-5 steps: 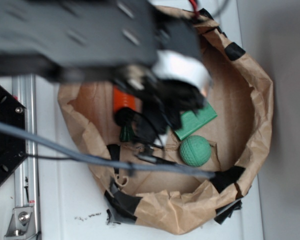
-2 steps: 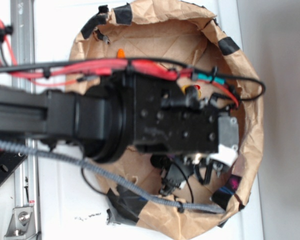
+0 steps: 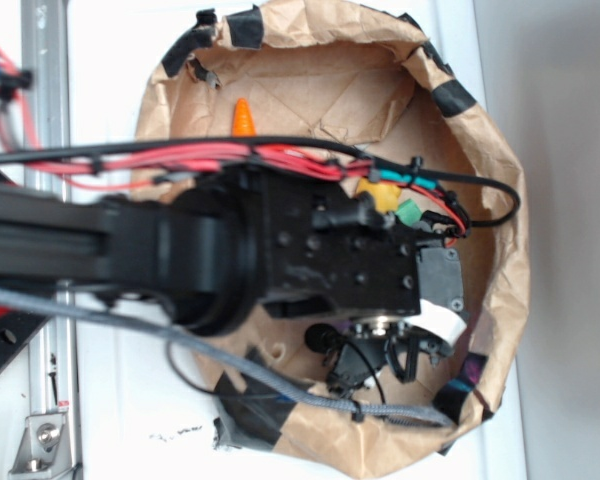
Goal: Grab the green ball.
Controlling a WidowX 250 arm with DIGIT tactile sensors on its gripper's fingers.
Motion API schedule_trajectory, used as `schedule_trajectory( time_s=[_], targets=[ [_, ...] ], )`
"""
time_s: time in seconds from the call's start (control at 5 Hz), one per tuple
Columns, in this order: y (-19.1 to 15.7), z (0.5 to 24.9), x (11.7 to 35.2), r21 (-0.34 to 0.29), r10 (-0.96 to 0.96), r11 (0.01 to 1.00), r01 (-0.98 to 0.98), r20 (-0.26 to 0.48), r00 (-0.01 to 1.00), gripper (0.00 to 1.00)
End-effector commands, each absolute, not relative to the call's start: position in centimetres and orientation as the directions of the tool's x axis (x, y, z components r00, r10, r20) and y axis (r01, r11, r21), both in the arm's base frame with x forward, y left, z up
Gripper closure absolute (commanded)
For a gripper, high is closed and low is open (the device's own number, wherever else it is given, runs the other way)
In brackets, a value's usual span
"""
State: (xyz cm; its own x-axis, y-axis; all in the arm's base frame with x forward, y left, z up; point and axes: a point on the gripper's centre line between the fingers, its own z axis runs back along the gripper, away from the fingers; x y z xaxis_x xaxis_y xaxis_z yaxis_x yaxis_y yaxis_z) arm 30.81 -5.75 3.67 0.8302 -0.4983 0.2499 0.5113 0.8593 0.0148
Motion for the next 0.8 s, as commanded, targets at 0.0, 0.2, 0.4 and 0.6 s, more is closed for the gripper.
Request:
schedule_trajectory(
  time_s=[0.0, 0.2, 0.4, 0.6],
  targets=[
    [-5.3, 4.0, 30.0, 0.059, -0.349, 0.936, 0.346, 0.259, 0.901, 1.0],
    [-3.8, 8.5, 28.2, 0.06, -0.194, 0.981, 0.185, 0.327, 0.925, 1.0],
    [-0.9, 13.1, 26.2, 0.063, -0.071, 0.997, 0.052, 0.357, 0.931, 1.0],
    [0.9, 15.7, 25.1, 0.126, 0.012, 0.991, -0.044, 0.247, 0.969, 1.0]
  ],
)
